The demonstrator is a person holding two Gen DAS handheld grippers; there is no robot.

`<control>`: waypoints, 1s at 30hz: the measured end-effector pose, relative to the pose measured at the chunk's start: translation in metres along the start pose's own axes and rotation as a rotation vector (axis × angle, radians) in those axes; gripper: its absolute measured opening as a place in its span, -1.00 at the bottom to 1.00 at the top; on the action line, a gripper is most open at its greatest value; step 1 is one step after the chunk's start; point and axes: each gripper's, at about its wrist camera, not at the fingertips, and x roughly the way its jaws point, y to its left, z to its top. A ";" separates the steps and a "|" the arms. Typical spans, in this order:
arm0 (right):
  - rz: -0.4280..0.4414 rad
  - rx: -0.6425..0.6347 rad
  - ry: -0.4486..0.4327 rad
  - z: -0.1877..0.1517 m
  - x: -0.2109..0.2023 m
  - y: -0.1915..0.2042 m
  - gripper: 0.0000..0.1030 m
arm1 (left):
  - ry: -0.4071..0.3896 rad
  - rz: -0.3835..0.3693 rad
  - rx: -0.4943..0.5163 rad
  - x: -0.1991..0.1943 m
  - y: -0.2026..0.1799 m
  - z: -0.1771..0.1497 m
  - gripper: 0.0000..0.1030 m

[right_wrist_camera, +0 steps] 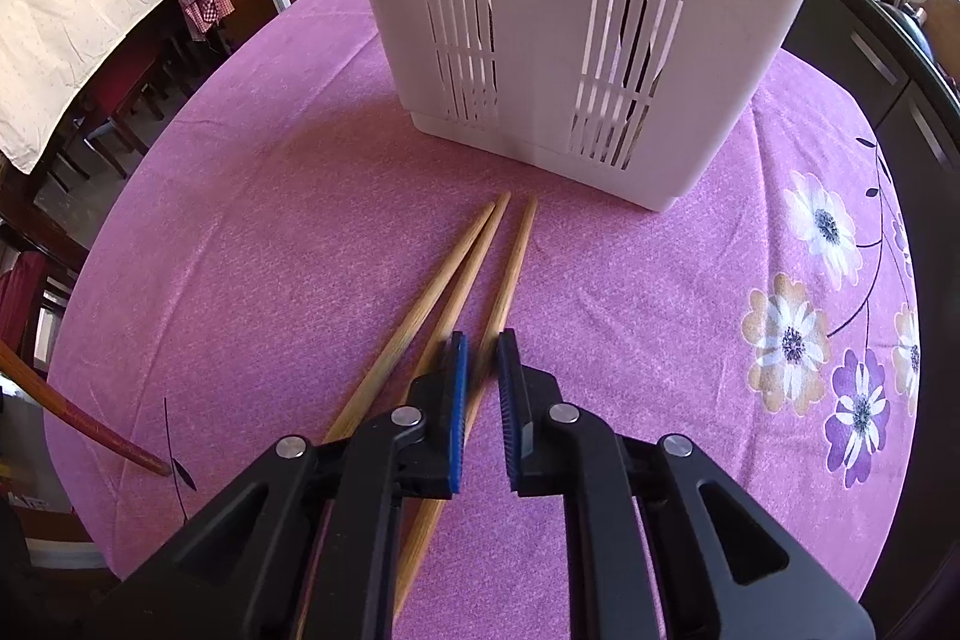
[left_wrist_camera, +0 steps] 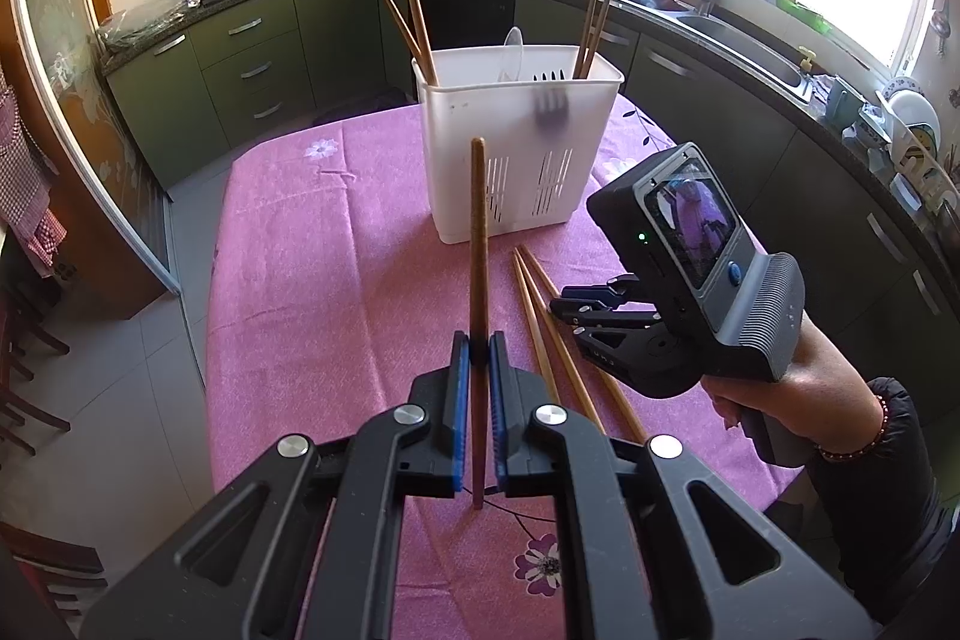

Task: Organize utensils
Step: 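Lift the chopstick with the right gripper while the left carries its chopstick to the holder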

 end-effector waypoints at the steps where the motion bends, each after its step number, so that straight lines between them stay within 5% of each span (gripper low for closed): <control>1: 0.000 0.004 -0.004 -0.001 -0.001 -0.001 -0.84 | 0.000 0.000 0.001 0.000 0.000 0.000 -0.88; 6: 0.017 0.031 -0.079 -0.004 -0.026 -0.011 -0.86 | 0.000 0.001 0.001 0.000 0.000 -0.001 -0.87; 17: 0.008 0.031 -0.384 -0.036 -0.159 -0.024 -0.86 | -0.001 0.001 0.002 -0.001 -0.001 -0.001 -0.87; 30: -0.003 0.042 -0.457 -0.097 -0.210 -0.030 -0.86 | -0.018 0.005 0.017 -0.013 -0.005 -0.008 -0.87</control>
